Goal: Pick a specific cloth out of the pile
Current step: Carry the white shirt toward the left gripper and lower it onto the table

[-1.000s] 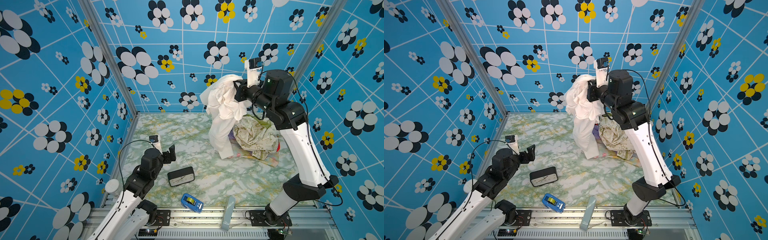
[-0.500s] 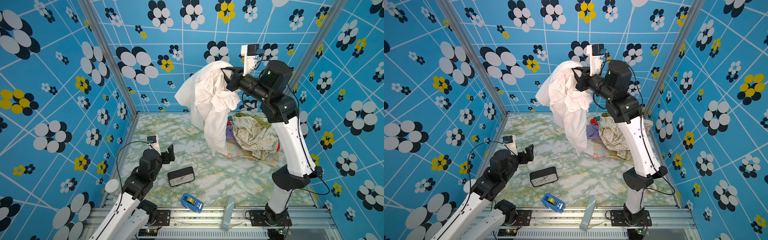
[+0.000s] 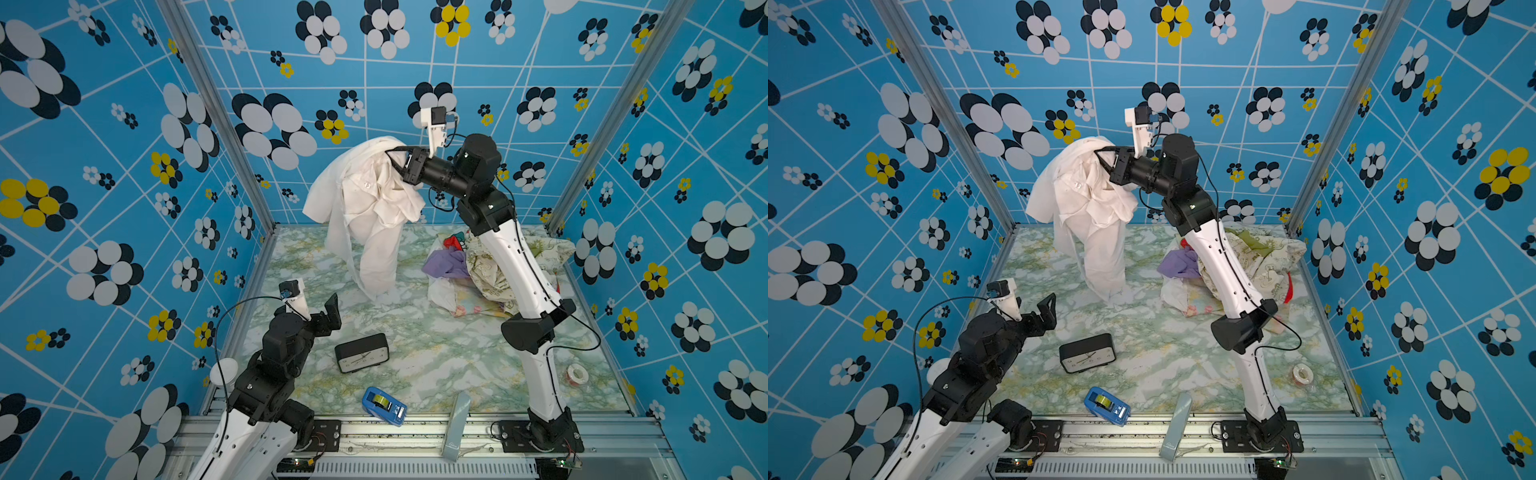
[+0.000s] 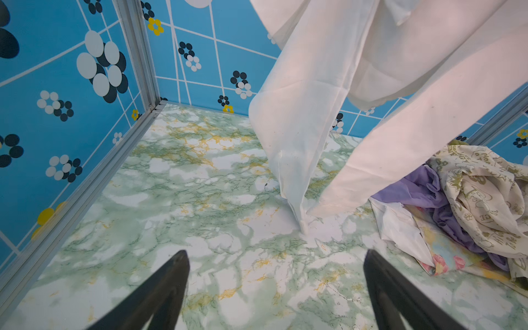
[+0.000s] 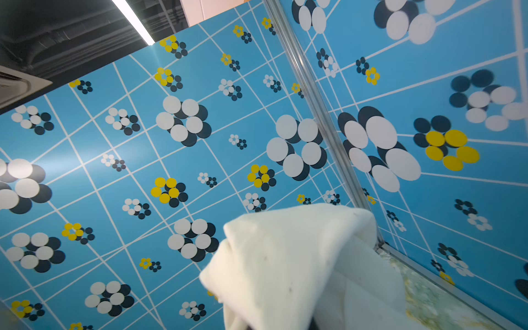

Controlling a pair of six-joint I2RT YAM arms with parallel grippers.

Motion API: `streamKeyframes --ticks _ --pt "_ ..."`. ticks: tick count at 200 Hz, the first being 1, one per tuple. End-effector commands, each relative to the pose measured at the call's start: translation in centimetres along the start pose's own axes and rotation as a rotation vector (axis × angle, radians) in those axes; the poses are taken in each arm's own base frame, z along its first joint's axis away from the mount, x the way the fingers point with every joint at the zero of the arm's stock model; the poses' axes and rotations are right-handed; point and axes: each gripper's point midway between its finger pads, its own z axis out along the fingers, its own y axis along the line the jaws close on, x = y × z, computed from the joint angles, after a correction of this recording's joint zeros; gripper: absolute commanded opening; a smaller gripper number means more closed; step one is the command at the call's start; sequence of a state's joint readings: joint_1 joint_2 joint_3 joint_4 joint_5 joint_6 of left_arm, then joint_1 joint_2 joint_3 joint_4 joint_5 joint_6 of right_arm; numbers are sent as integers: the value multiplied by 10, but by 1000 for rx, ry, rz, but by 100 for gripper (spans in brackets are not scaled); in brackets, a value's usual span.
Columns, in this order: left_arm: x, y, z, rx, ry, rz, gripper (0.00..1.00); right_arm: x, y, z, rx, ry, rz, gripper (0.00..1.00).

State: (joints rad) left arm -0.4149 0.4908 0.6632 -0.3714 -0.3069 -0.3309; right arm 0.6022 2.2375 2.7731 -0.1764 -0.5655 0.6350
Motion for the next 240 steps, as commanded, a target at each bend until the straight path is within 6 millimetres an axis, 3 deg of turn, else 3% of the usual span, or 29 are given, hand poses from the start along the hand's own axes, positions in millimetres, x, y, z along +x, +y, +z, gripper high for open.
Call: streamKeyframes --ticks 1,23,80,129,175,204,240 --pt "15 7 -4 -23 39 3 96 5 42 18 -200 -38 28 0" --pt "20 13 -9 -39 52 3 96 29 38 36 -249 -37 82 0" --pt "17 19 -21 -50 28 7 96 91 -1 74 -256 -42 155 0" --pt "16 22 -24 -59 19 12 96 132 -39 87 -184 13 141 0" --pt "16 23 -24 -67 19 12 96 188 -97 94 10 126 92 0" --pt "14 23 -25 -65 16 8 96 204 -124 88 142 181 23 0" --pt "11 24 -29 -71 11 7 96 229 -131 84 149 259 95 0"
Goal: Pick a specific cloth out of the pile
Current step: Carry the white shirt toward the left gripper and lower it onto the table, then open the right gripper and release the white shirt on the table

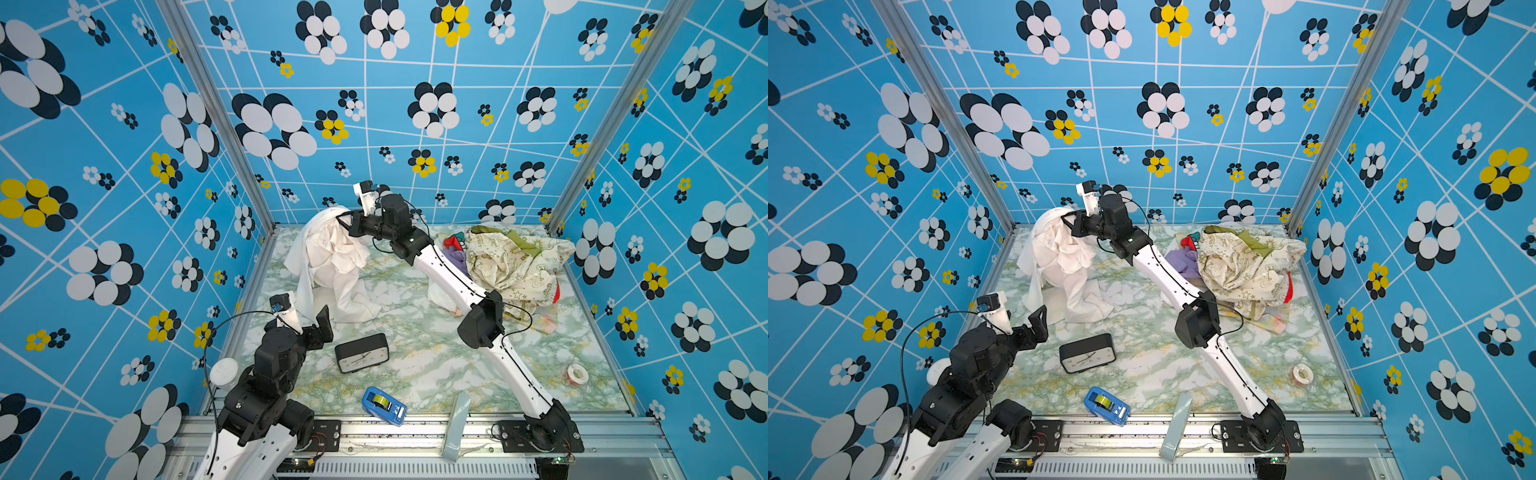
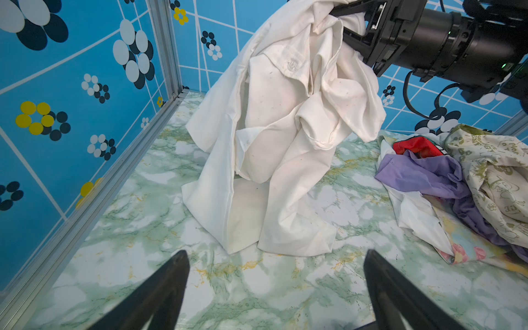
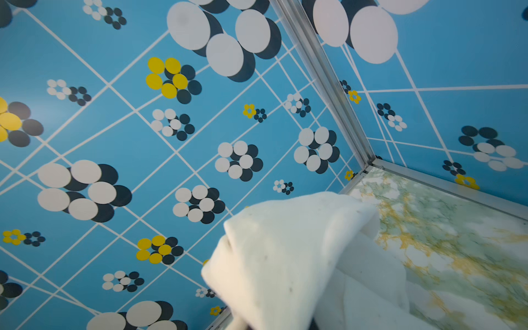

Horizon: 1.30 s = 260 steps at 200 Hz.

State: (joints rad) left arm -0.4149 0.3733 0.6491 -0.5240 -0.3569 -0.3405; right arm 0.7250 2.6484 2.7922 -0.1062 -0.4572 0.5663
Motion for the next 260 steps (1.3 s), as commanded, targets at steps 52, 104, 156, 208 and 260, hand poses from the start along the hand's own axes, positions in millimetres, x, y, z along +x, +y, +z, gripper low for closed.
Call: streamKeyframes --ticks 52,104,156,208,260 --pt "-8 4 -9 -11 -25 -3 96 76 -2 5 -92 261 194 0" --pt "-7 4 -9 -10 -24 -4 96 143 -22 0 -53 458 300 0" --pt "-4 8 -9 -31 -12 7 96 189 -31 -5 -33 579 342 55" --pt "-4 9 -11 -33 -9 7 96 198 -41 -5 6 588 341 60" --pt "-1 10 -10 -39 -3 13 96 232 -54 -12 48 668 382 62"
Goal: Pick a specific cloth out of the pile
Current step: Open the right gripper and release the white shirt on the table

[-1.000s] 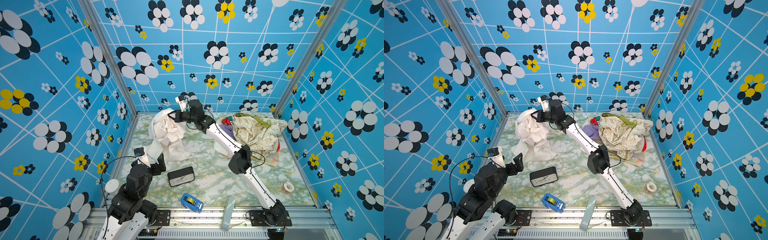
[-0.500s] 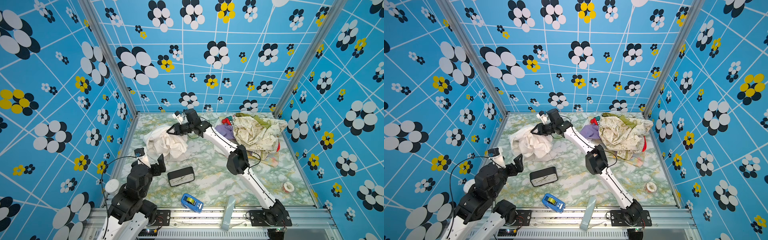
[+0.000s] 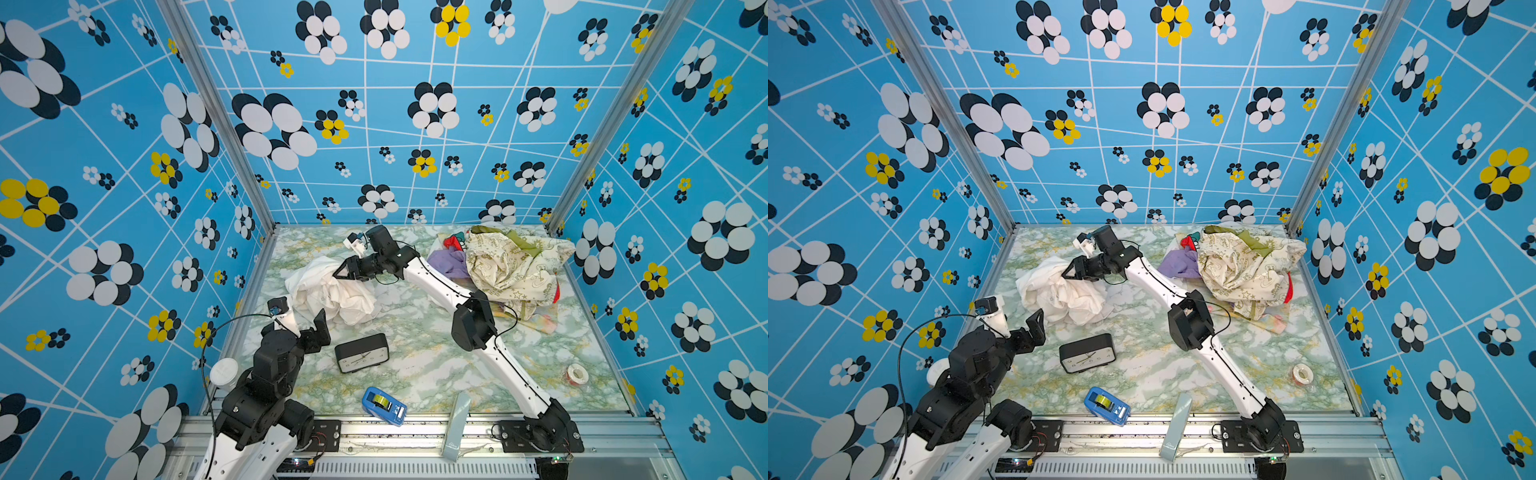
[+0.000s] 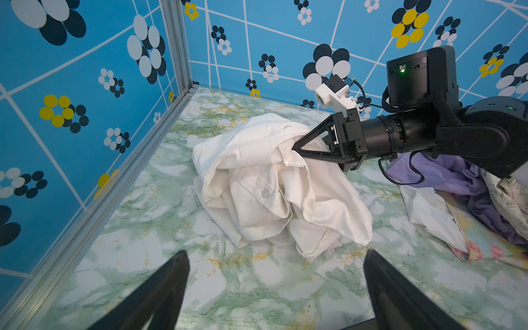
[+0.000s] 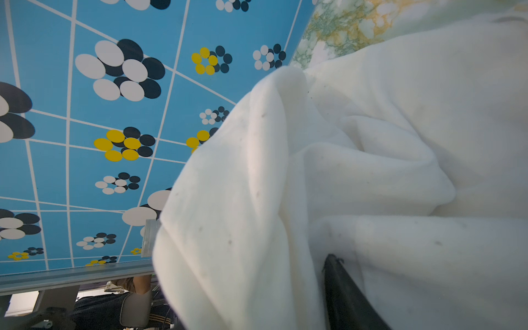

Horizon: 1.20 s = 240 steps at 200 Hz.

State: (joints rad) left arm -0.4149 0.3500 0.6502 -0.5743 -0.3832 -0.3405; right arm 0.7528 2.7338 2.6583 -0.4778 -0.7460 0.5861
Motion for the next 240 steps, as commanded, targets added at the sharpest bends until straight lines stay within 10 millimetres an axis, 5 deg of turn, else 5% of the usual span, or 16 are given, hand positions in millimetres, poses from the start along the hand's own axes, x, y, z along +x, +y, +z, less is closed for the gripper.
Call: streamKeyframes --ticks 1,40,118,148,179,215,228,240 --pt "-7 1 -5 -6 -17 4 96 29 -26 15 38 80 45 62" --pt "-7 1 -5 -6 -19 5 96 19 -3 4 11 54 -30 90" --pt "-12 -1 -10 15 -28 -12 96 -21 86 -52 -58 -68 -190 92" --pt "-14 0 -13 12 -34 -14 95 -24 102 -67 -50 -87 -212 93" --pt "-15 4 -17 3 -47 -14 95 -12 102 -68 -34 -59 -210 86" --pt "-15 5 -17 -4 -49 -9 96 13 89 -50 -38 28 -170 39" --pt "-15 6 -17 -7 -48 -7 95 21 75 -42 -13 56 -141 40" --pt "-16 6 -17 -12 -50 -5 95 28 54 -37 61 72 -121 52"
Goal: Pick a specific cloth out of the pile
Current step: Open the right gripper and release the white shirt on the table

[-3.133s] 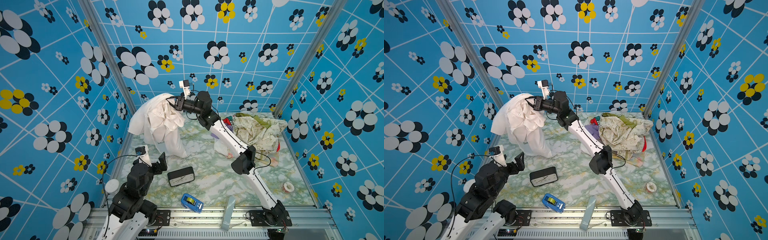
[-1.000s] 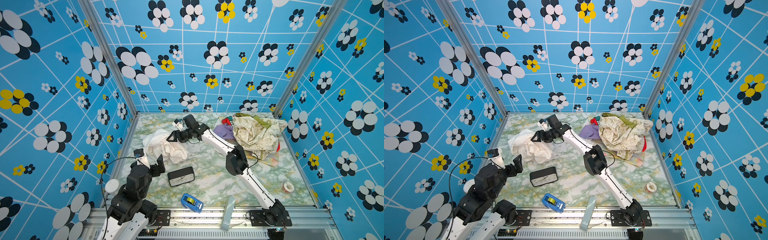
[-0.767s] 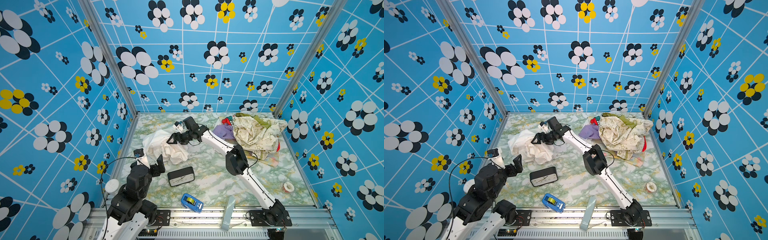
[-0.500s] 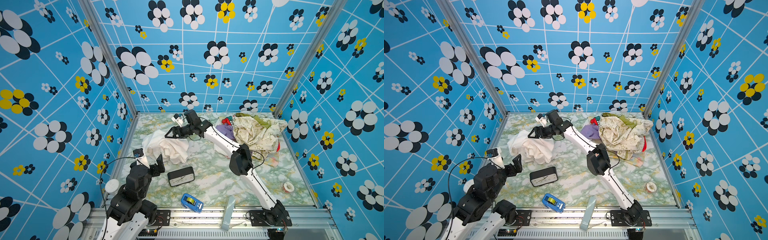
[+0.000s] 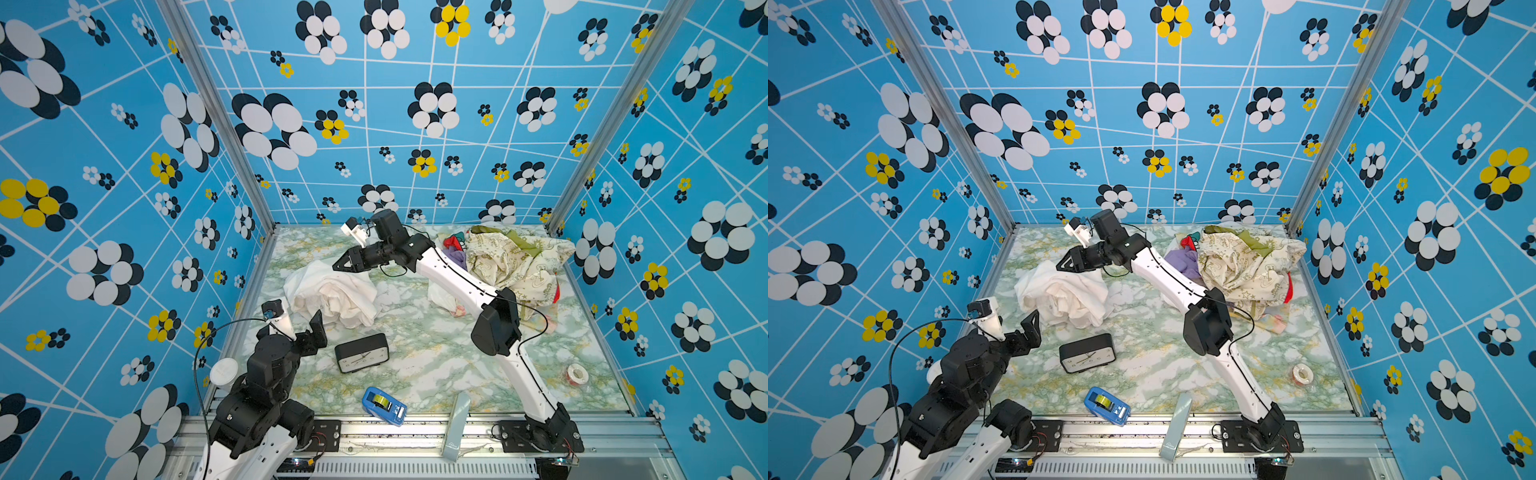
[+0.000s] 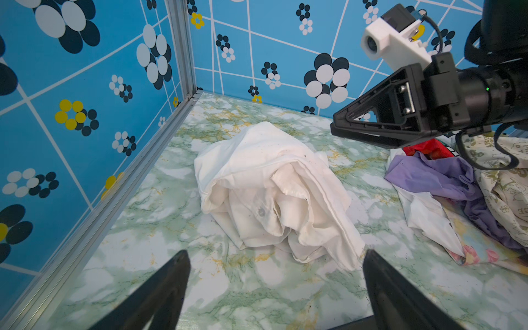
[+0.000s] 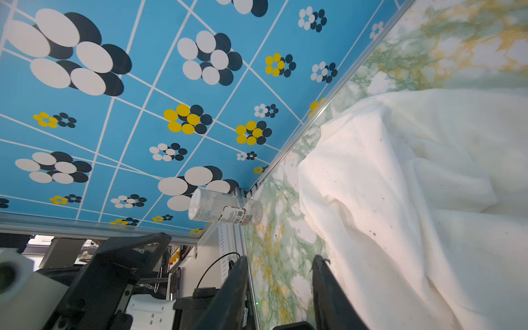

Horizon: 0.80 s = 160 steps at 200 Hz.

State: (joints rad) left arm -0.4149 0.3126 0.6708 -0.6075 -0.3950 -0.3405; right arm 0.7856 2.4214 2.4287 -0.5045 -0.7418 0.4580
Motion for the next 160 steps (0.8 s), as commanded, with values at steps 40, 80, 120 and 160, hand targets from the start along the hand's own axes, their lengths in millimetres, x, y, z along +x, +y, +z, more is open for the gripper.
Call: streamKeyframes --ticks 40,80,120,160 --pt "-8 5 -4 -26 -27 12 95 62 -79 29 204 145 121 56" --pt "-7 6 -2 -42 -24 25 96 79 -102 46 206 182 181 57" --pt "-5 7 1 -51 -22 30 96 93 -123 65 198 217 230 61" --pt "-3 11 1 -71 -16 29 96 87 -139 77 164 170 270 63"
